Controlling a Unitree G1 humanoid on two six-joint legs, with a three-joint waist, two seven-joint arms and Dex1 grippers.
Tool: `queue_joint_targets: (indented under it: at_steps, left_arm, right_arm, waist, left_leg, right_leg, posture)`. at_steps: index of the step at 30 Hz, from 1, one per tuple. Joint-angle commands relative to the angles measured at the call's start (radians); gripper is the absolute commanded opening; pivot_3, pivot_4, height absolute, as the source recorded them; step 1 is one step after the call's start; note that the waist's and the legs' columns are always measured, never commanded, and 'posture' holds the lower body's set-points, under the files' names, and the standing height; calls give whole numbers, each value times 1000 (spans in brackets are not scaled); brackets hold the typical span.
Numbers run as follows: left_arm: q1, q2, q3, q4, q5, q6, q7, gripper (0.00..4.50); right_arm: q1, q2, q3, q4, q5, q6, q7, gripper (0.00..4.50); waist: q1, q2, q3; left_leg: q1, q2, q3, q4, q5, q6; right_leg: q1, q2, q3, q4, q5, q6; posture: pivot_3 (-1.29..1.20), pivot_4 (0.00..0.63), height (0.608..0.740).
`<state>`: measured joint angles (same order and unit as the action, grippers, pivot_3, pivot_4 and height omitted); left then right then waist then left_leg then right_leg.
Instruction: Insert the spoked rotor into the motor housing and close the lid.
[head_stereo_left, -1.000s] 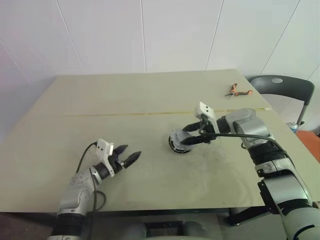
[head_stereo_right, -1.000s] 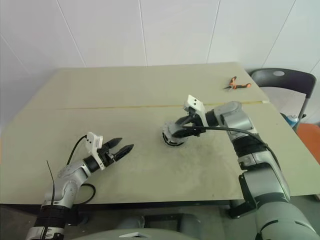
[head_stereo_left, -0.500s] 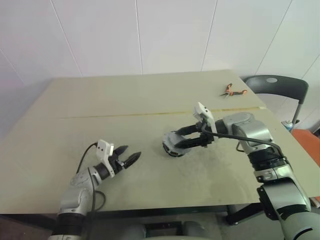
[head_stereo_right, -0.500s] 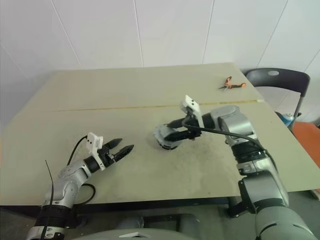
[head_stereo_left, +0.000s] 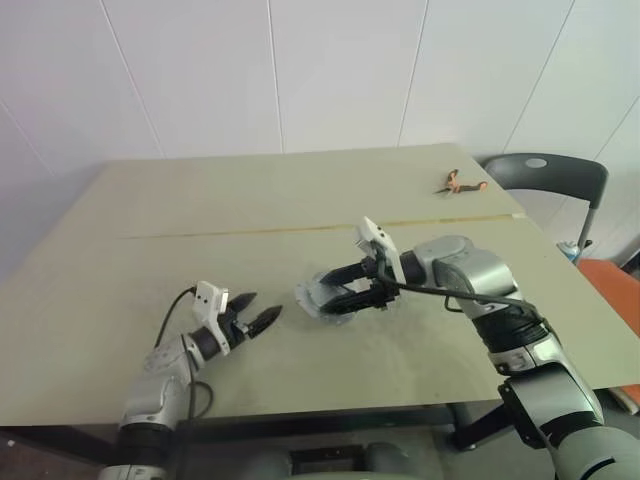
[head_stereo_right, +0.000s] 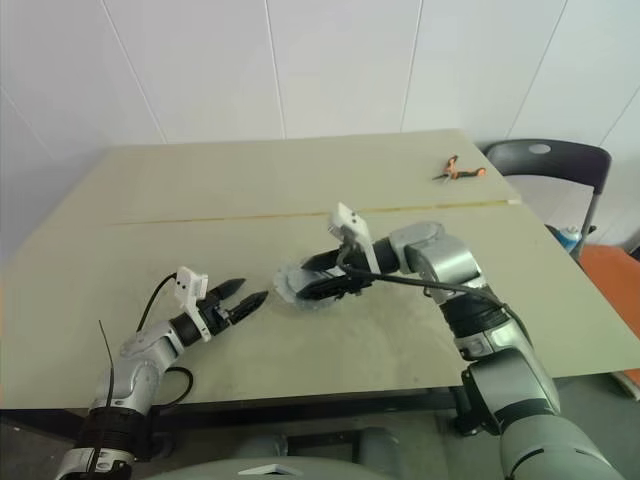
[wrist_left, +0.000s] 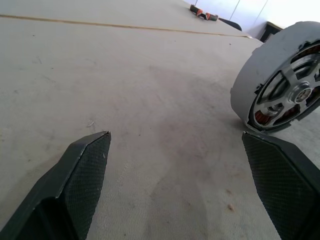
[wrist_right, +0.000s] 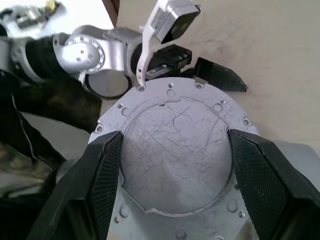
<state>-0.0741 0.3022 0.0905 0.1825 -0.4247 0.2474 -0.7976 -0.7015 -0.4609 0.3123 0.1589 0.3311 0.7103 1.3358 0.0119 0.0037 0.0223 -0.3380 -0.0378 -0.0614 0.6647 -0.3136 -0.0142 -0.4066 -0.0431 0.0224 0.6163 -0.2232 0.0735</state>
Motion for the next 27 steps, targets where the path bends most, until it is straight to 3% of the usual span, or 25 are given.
queue_joint_targets:
  at_steps: [1,14,27]
  left_arm:
    - [-12,1,0,-42,-2,-10,4,4500]
    - [-9,-1,-7,-83,-8,20,19,4500]
    - [-7,-4,-8,-18,6,-20,-10,4500]
  right_arm:
    - [10,-13,21,27,-30,-12,-20,3026]
    - [-25,48,20,200,-167,-244,-202,3026]
    - [-62,2,9,291,-215,-206,-143,3026]
  waist:
    - [0,0,0]
    - [-1,0,0]
    - [-1,0,0]
  left_leg:
    - [0,0,0,0,0,0]
    - [0,0,0,0,0,0]
    - [-1,0,0,-3,-1,1]
  right_leg:
    - [0,0,0,0,0,0]
    - [1,0,0,0,-1,-1]
    - [-1,-1,0,-2,-1,-1]
  posture:
    - [0,0,740]
    - [0,0,740]
    - [0,0,740]
